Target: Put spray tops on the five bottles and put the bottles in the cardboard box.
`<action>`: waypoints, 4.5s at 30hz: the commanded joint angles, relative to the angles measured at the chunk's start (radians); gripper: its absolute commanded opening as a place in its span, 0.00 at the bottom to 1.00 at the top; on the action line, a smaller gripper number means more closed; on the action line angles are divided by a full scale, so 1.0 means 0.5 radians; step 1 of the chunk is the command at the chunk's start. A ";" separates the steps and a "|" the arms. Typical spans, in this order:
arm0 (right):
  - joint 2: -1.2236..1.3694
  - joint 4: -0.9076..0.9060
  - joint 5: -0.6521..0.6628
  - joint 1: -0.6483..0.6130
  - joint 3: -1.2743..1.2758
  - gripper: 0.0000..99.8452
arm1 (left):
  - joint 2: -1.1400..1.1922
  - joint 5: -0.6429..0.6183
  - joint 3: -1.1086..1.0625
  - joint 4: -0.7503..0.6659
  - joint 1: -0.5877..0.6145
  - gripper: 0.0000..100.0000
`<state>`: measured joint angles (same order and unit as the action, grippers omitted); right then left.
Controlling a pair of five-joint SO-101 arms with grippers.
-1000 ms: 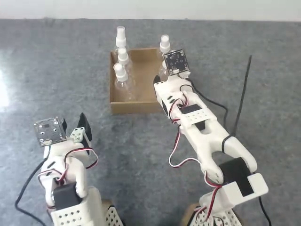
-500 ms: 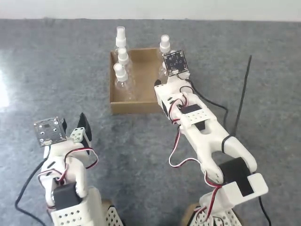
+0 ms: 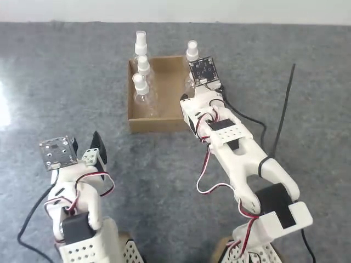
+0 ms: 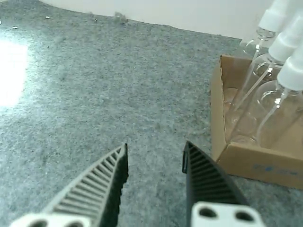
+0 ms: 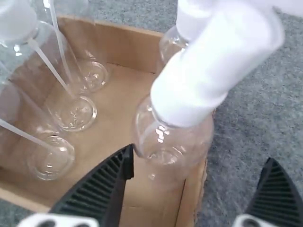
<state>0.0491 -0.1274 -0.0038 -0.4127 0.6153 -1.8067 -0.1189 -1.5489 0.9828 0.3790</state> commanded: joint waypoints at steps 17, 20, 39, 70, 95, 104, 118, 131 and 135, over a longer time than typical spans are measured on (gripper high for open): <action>-0.824 -0.222 0.009 -0.011 0.384 0.27 | -0.031 0.021 0.020 -0.068 0.000 0.18; -0.937 -0.222 0.009 -0.011 0.445 0.17 | -0.031 0.021 0.020 -0.068 0.003 0.18; -1.901 -0.204 0.012 0.005 0.997 0.01 | -0.034 0.003 -0.066 -0.288 -0.006 0.13; -2.877 -0.219 0.000 0.005 1.421 0.01 | -0.034 0.123 -0.244 -0.549 -0.249 0.08; -3.730 -0.222 0.031 0.011 1.620 0.01 | -0.034 0.129 -0.272 -0.574 -0.249 0.08; -3.721 -0.219 0.153 0.014 1.522 0.01 | -0.031 0.132 -0.272 -0.574 -0.249 0.08; -3.727 -0.526 0.147 0.358 1.504 0.01 | -0.031 0.132 -0.272 -0.574 -0.249 0.08; -3.727 -1.137 0.138 0.640 1.510 0.01 | -0.031 0.132 -0.272 -0.568 -0.249 0.08; -3.727 -1.312 0.144 0.652 1.531 0.01 | -0.031 0.132 -0.272 -0.565 -0.249 0.08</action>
<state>-1.7998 -0.7350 0.0575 -0.0982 1.4316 -1.8067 -0.0637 -1.6932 0.7234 0.2608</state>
